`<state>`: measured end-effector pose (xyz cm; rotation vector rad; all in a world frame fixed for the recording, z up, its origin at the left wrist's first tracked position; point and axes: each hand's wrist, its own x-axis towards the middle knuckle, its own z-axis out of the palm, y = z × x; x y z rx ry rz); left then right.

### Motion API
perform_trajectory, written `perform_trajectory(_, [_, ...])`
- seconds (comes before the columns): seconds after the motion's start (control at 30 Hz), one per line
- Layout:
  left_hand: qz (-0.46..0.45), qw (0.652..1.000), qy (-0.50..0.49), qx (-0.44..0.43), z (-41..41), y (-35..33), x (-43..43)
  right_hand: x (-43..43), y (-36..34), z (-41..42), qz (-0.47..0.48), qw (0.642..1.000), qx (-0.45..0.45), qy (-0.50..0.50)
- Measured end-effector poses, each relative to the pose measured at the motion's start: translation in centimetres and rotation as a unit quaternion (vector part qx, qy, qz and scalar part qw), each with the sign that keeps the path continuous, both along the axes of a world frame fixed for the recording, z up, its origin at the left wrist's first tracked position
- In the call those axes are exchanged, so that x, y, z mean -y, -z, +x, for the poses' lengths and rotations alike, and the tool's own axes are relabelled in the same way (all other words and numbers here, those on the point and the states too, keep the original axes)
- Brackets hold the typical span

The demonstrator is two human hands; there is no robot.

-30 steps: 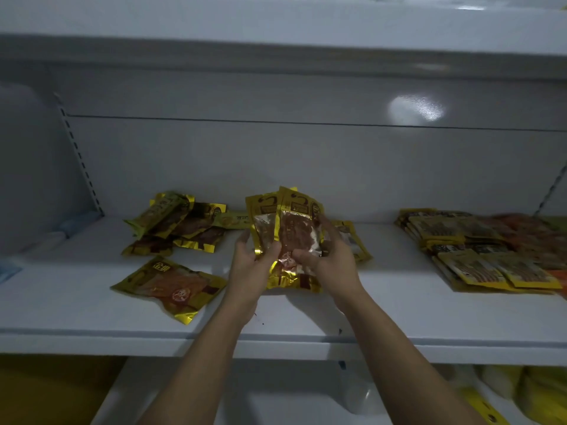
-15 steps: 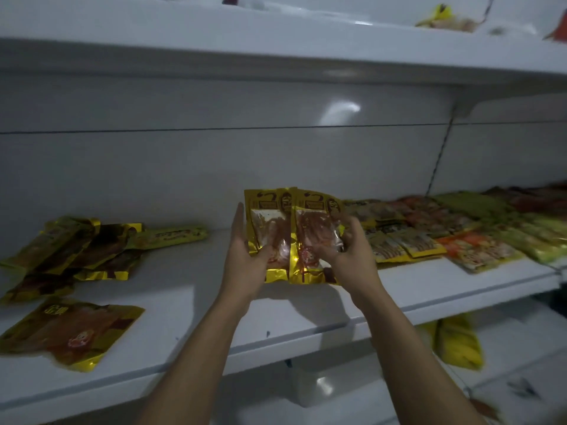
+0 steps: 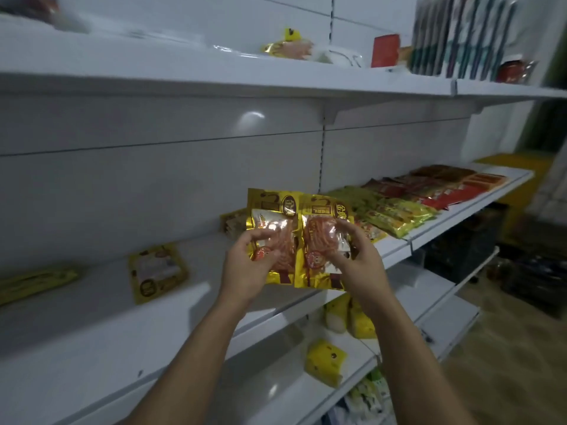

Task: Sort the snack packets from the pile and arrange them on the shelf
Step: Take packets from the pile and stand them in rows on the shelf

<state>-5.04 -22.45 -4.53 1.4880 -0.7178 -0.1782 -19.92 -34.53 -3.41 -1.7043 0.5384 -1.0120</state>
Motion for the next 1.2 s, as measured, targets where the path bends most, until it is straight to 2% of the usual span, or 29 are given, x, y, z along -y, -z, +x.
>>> perform_trajectory(0.3, [-0.026,0.999,0.042,0.008,-6.9,0.3,8.1,6.9,1.0,-8.2,0.038,0.992,0.017,0.118])
perform_trajectory(0.53, [-0.014,0.997,0.074,0.017,-12.5,0.7,13.1,9.5,1.2,-13.7,0.051,0.986,0.007,0.156])
perform_trajectory(0.7, [-0.011,0.995,0.097,0.023,-14.7,0.3,15.1,10.4,0.8,-16.3,0.015,0.986,0.006,0.163])
perform_trajectory(1.0, [-0.007,0.991,0.131,0.001,-14.9,0.8,15.9,11.3,1.4,-15.8,-0.007,0.986,-0.008,0.164])
perform_trajectory(1.2, [0.02,0.994,0.099,0.035,-11.9,1.2,13.7,10.4,1.7,-12.0,-0.02,0.992,-0.008,0.122])
